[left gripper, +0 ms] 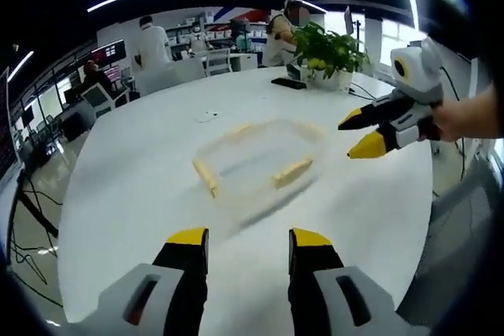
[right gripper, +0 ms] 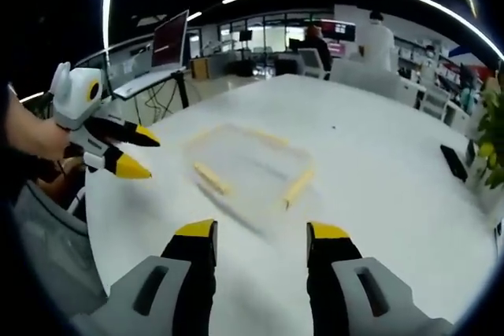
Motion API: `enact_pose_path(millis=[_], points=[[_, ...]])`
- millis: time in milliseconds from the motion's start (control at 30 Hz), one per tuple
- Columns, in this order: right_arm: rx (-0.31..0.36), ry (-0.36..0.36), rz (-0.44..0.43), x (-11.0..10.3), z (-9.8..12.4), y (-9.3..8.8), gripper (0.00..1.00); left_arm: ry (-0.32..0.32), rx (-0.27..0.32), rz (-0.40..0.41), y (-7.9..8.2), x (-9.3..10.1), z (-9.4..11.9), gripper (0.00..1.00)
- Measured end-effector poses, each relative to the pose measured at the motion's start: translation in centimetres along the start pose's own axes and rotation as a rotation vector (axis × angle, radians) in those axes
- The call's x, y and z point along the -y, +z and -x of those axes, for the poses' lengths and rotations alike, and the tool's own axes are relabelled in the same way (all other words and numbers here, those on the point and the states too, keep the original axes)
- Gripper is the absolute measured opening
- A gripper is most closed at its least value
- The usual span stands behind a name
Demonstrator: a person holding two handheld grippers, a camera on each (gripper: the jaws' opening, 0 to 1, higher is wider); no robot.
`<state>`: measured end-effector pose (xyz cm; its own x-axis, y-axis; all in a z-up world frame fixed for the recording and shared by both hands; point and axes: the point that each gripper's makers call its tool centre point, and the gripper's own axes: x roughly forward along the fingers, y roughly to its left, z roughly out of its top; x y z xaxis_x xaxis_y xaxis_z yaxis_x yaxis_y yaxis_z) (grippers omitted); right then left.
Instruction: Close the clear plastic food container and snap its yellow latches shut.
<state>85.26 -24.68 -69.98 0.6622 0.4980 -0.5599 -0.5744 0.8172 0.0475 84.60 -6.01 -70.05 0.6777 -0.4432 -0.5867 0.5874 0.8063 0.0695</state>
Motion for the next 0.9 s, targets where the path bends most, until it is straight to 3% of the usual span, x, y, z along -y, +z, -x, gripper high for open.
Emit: enact_pose_path(millis=[167, 600, 900], points=[[0.006, -0.014, -0.011, -0.7, 1.4, -0.6, 0.43, 0.047, 0.015, 0.015, -0.3, -0.1, 2.2, 0.35], [0.009, -0.041, -0.042, -1.4, 4.8, -2.0, 0.44, 0.065, 0.035, 0.051, -1.4, 1.8, 5.8, 0.36], [0.007, -0.065, -0.032, -1.8, 7.1, -3.0, 0.45, 0.093, 0.041, 0.083, -3.0, 1.6, 8.2, 0.37]])
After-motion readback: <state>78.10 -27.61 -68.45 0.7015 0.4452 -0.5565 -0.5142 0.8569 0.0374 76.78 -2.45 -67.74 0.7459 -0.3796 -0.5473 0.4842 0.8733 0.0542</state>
